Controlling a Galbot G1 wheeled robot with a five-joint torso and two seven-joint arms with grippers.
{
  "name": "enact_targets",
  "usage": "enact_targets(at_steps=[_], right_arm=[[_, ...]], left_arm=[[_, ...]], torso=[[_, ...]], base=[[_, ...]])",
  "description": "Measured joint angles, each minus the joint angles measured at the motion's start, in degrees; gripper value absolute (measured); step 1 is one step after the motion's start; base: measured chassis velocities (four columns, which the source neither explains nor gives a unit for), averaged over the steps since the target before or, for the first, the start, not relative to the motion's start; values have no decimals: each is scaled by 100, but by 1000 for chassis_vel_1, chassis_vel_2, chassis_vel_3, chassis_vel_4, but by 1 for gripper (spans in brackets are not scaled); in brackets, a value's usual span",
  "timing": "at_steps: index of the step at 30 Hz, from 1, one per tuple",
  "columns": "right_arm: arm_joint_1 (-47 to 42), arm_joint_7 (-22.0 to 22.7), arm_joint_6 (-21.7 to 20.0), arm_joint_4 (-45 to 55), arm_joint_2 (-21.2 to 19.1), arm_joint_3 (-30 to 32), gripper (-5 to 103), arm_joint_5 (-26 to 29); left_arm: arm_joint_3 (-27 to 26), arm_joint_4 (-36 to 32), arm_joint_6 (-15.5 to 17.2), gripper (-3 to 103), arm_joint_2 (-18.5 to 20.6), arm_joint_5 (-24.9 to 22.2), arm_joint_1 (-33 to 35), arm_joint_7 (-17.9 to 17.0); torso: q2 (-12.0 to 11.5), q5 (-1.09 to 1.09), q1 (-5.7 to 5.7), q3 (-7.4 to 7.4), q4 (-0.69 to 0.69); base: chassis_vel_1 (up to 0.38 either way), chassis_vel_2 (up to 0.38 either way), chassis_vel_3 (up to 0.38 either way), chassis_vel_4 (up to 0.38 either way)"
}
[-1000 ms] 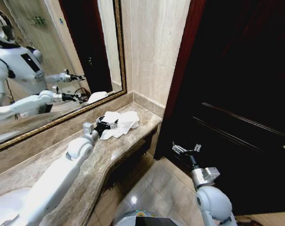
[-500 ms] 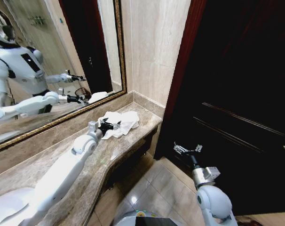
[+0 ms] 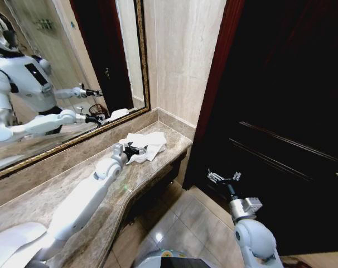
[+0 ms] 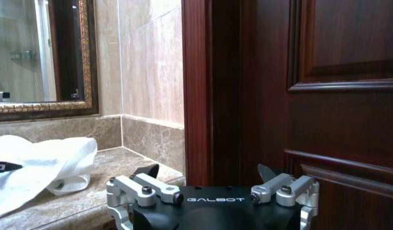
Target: Discard the used towel into the hamper.
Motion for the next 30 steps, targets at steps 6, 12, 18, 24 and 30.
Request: enact_targets(at_steps=[6, 12, 18, 24, 30], right_arm=[[-2, -23, 18, -45, 10, 3, 100, 2], [21, -22, 25, -48, 19, -34, 100, -2], [34, -9, 26, -61, 20, -60, 100, -13], [32, -9, 41, -90, 23, -62, 100, -18], [25, -12, 67, -114, 21, -47, 100, -19]], left_arm=[[34, 98, 2, 100, -63, 101, -17, -46], [22, 115, -2, 89, -79, 105, -10, -79], [-30, 118, -37, 68, -82, 105, 12, -46], [-34, 134, -51, 46, -92, 105, 24, -30], [-37, 138, -51, 19, -104, 108, 25, -8]], torso=[[0, -1, 0, 0, 0], [0, -1, 0, 0, 0], [0, -1, 0, 0, 0], [0, -1, 0, 0, 0], [0, -1, 0, 0, 0]], base=[[0, 0, 0, 0], [0, 0, 0, 0], [0, 0, 0, 0], [0, 0, 0, 0], [0, 0, 0, 0]])
